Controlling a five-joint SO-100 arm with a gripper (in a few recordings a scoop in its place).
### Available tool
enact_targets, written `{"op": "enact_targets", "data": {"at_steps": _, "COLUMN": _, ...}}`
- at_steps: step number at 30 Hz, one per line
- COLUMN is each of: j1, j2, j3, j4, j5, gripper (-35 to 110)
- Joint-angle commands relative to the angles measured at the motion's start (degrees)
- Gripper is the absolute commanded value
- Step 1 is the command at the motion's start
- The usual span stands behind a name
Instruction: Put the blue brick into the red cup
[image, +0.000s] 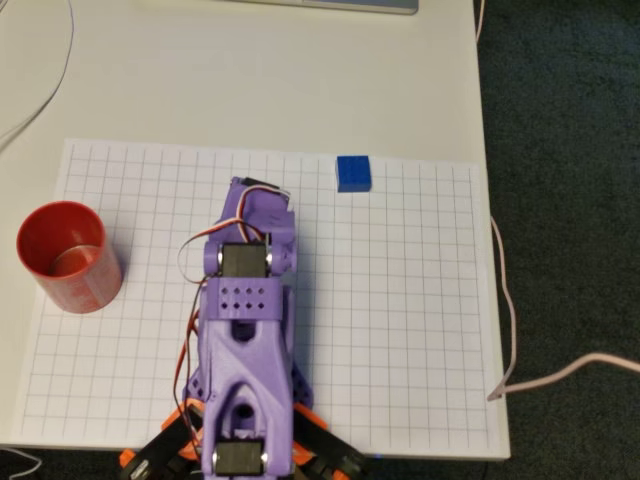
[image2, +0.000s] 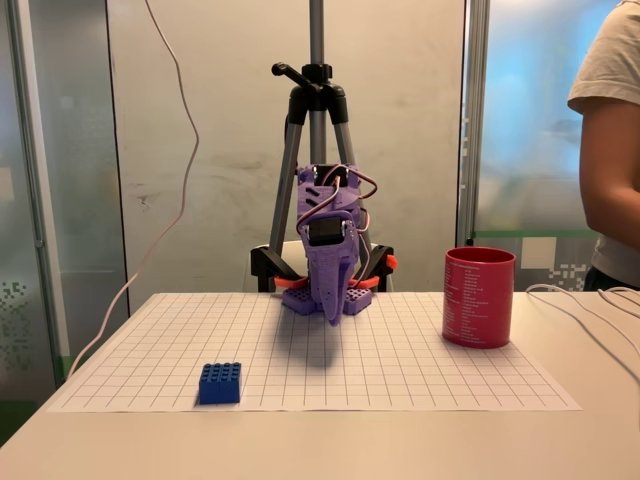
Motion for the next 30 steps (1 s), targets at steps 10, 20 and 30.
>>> {"op": "enact_targets", "data": {"at_steps": 10, "j1": 13.9, "j2": 0.0, "j3": -23.0, "j4": 9.0, "j5": -1.8, "gripper": 0}}
{"op": "enact_targets", "data": {"at_steps": 20, "j1": 27.5, "j2": -32.4, "j3": -61.1, "j4": 19.4, "j5": -4.7, "gripper": 0}}
{"op": "enact_targets", "data": {"at_steps": 30, "j1": 21.9, "j2": -66.9, "j3": -99.1, "j4": 38.8, "j5": -18.5, "gripper": 0}}
